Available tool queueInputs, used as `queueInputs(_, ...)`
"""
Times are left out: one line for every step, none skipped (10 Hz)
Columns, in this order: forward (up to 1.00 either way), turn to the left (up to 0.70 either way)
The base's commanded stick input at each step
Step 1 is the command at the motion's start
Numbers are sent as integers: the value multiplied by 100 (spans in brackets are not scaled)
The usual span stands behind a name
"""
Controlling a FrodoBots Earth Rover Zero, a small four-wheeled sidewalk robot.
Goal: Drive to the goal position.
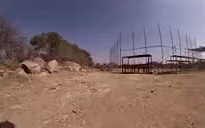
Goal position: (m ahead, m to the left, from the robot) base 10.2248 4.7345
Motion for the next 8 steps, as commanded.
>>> queueInputs(50, 0)
queueInputs(50, 0)
queueInputs(50, 0)
queueInputs(50, 0)
queueInputs(50, 0)
queueInputs(50, 0)
queueInputs(50, 0)
queueInputs(50, 0)
